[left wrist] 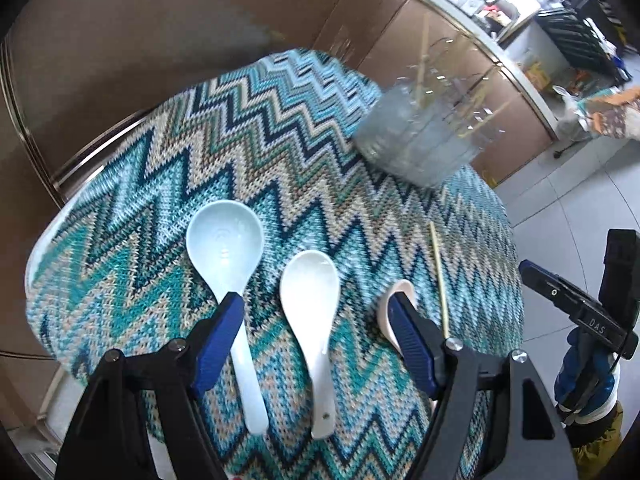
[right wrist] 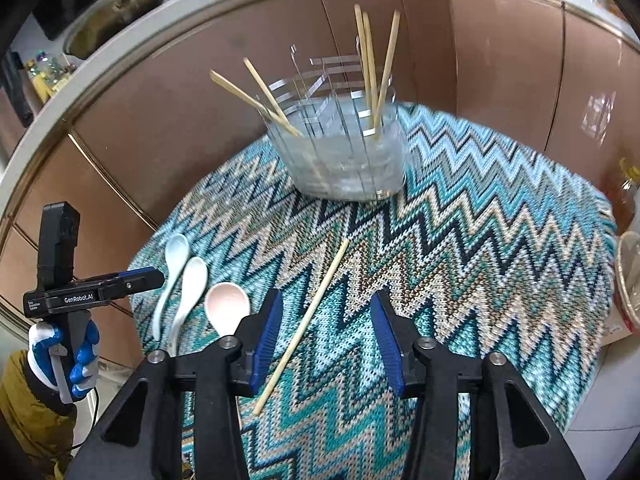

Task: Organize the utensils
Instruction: 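Move both tools back down toward the spoons and loose chopstick on the cloth, then grasp a white spoon with the left tool while the right tool grasps a chopstick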

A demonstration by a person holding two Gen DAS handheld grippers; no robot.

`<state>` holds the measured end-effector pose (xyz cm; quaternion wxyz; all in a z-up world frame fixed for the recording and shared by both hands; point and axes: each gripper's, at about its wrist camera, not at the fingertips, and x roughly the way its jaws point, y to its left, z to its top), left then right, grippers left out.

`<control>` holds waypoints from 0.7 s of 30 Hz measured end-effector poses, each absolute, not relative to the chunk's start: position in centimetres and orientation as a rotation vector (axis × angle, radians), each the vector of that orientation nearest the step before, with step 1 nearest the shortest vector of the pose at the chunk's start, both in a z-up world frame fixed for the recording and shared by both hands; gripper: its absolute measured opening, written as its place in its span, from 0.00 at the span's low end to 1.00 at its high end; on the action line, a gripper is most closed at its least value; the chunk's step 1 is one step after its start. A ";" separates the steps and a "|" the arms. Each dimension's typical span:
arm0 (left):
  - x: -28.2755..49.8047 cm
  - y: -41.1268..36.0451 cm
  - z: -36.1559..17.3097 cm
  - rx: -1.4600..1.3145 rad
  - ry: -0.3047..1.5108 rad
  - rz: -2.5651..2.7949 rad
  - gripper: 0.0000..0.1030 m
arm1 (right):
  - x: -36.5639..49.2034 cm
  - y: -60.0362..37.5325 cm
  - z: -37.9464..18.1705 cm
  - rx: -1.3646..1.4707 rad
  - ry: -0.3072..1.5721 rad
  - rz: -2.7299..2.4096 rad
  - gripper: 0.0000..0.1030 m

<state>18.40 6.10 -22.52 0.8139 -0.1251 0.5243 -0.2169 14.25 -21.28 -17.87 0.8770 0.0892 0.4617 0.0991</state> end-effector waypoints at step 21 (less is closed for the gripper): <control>20.9 5.2 -25.7 -0.336 1.219 -0.522 0.35 | 23.7 -20.2 -24.8 0.221 1.218 0.231 0.25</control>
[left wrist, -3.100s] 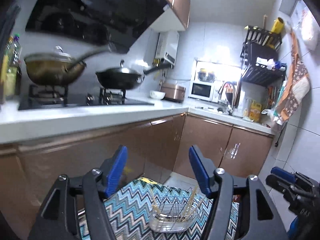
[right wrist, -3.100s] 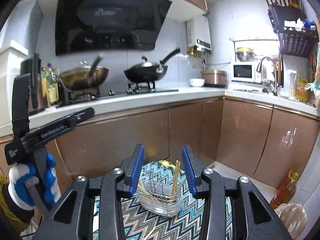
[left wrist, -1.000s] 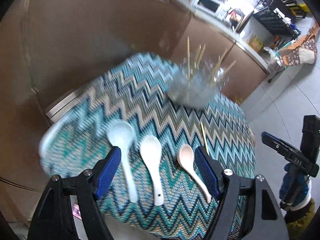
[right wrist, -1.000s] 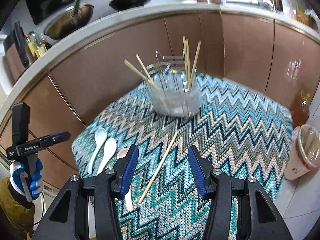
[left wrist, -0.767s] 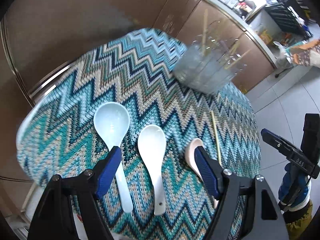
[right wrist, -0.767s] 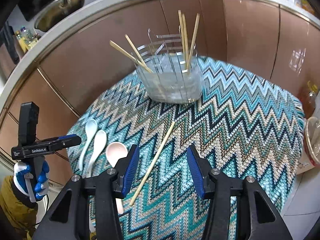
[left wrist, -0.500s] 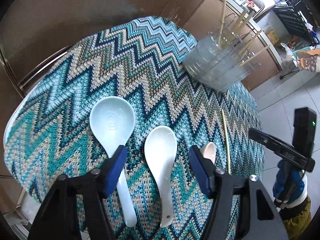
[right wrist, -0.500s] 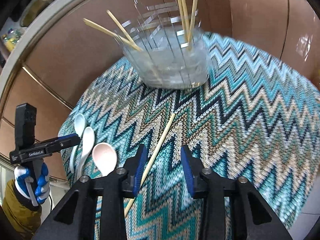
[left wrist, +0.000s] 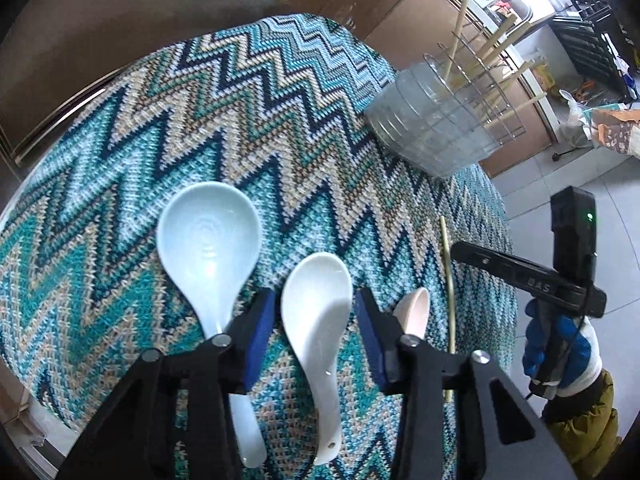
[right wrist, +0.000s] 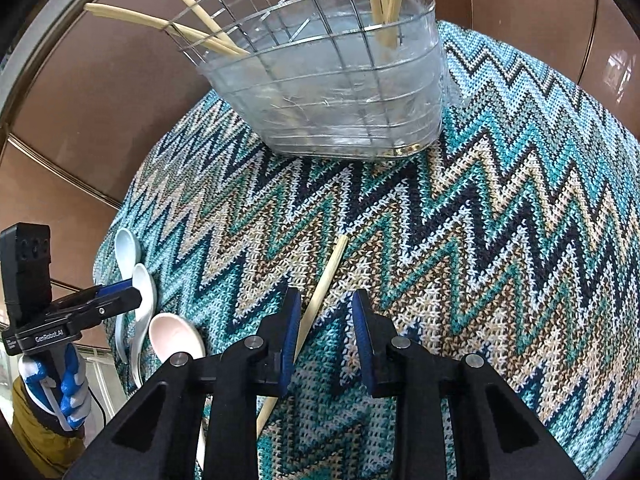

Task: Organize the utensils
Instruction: 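Grasp a white spoon with the left tool while the right tool grasps a chopstick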

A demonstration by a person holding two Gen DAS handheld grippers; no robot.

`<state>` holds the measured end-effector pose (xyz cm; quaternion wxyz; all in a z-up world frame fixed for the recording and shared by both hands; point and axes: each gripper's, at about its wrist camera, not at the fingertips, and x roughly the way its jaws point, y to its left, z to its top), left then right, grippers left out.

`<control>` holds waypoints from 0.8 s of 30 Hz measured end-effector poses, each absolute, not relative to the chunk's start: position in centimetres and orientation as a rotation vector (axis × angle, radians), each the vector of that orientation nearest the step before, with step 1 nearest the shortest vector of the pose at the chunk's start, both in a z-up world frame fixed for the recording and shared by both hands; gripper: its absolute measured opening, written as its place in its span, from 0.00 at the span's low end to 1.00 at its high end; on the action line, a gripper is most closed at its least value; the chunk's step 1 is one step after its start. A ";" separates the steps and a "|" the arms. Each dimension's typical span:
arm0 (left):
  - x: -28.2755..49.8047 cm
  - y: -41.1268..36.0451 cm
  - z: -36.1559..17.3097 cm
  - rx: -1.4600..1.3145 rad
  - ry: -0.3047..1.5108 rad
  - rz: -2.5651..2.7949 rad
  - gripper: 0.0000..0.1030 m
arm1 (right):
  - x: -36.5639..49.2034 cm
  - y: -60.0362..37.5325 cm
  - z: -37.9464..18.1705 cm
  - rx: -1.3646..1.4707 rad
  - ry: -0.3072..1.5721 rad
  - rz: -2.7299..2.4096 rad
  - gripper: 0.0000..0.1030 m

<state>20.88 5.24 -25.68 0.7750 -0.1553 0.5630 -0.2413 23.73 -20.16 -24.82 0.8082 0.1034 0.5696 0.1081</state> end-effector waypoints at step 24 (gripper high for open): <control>20.5 4.0 -25.6 -0.267 1.186 -0.481 0.05 | 25.5 -19.5 -25.6 0.210 1.262 0.256 0.05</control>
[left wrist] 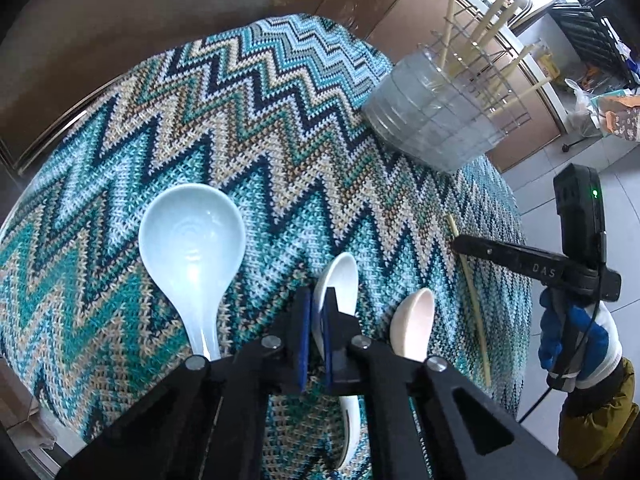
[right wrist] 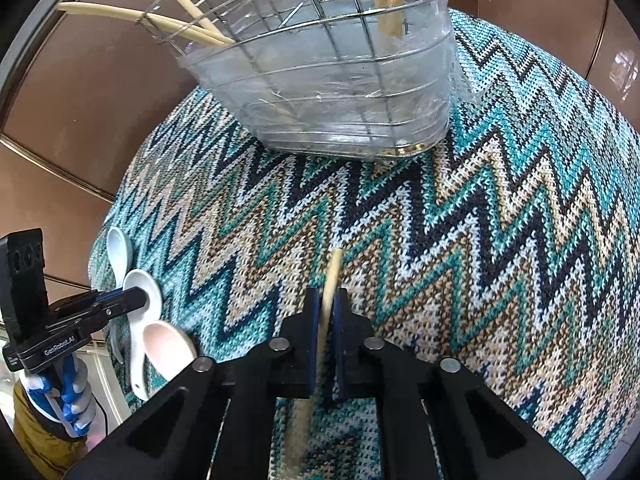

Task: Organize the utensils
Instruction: 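Grasp a white spoon with the left tool while the right tool grasps a chopstick, then lift the white spoon over the glass cup while the right tool carries its chopstick there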

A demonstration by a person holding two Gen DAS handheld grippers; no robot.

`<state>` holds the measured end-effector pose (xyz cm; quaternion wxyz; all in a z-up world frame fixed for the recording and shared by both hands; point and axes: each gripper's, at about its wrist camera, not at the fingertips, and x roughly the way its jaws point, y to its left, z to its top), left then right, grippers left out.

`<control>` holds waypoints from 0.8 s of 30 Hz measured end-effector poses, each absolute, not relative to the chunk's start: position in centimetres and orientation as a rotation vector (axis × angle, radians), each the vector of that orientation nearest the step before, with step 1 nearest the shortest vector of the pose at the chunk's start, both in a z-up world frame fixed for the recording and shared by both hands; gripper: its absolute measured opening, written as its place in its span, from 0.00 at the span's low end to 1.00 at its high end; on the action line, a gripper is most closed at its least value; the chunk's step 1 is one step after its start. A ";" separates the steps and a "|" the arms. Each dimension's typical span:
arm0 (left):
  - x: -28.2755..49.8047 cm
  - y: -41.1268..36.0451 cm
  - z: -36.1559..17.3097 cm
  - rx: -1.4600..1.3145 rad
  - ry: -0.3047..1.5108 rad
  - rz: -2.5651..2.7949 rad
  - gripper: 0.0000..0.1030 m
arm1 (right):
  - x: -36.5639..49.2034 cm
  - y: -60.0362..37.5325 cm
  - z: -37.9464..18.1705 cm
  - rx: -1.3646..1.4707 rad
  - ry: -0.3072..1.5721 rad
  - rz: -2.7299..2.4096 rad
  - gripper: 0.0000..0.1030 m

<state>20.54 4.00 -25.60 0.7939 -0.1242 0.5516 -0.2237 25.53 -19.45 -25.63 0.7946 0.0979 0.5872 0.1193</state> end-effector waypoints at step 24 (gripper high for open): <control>16.1 2.2 -5.1 -0.212 0.643 -0.465 0.05 | 15.3 -21.9 -5.9 0.139 0.659 0.311 0.05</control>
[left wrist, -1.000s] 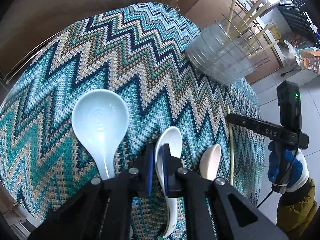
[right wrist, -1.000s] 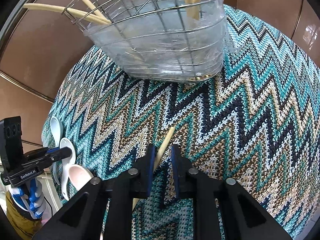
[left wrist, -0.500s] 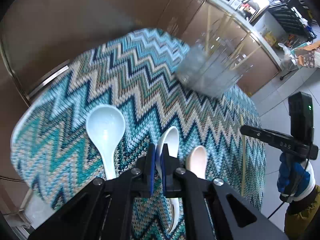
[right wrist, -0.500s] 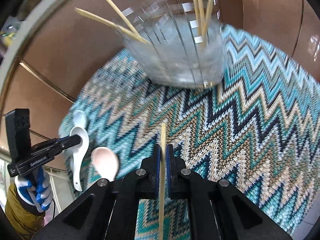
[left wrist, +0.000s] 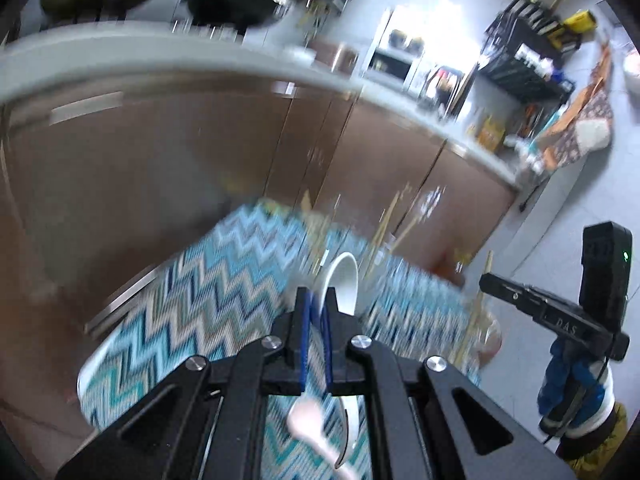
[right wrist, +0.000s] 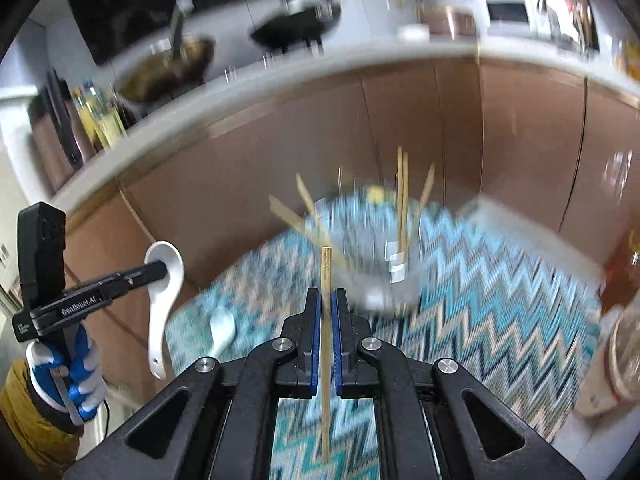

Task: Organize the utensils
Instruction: 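Lift the white spoon over the glass cup while the right tool carries its chopstick there, then lower the spoon into the cup while the right tool drops its chopstick in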

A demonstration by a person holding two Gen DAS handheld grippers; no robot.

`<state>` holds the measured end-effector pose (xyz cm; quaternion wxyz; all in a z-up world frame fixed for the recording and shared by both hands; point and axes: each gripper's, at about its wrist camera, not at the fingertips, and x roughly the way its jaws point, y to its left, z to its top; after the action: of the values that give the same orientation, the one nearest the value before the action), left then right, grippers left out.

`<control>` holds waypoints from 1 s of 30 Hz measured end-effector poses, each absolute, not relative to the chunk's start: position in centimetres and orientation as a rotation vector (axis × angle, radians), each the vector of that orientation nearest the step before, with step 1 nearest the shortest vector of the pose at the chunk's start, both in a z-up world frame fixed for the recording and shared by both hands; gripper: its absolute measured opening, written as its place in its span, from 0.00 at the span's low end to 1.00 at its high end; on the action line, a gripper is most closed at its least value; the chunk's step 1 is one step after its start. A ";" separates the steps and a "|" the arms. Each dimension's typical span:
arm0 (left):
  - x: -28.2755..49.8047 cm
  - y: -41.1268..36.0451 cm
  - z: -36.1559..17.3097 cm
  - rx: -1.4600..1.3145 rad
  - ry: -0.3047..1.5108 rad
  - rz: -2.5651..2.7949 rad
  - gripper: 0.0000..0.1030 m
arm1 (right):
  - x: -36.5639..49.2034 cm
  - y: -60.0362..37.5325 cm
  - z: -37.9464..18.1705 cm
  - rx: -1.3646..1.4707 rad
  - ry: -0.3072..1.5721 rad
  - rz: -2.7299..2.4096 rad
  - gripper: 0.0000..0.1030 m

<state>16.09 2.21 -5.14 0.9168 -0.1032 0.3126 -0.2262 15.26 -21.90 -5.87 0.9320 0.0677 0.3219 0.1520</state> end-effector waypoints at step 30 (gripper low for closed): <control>29.3 -12.1 -11.6 -0.218 0.265 -0.102 0.08 | 26.0 -23.5 -9.1 0.052 0.333 0.233 0.05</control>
<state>29.33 -12.07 -11.61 0.9840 -0.1086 0.1319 -0.0508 25.99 -23.52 -9.10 0.9791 0.0257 0.1651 0.1156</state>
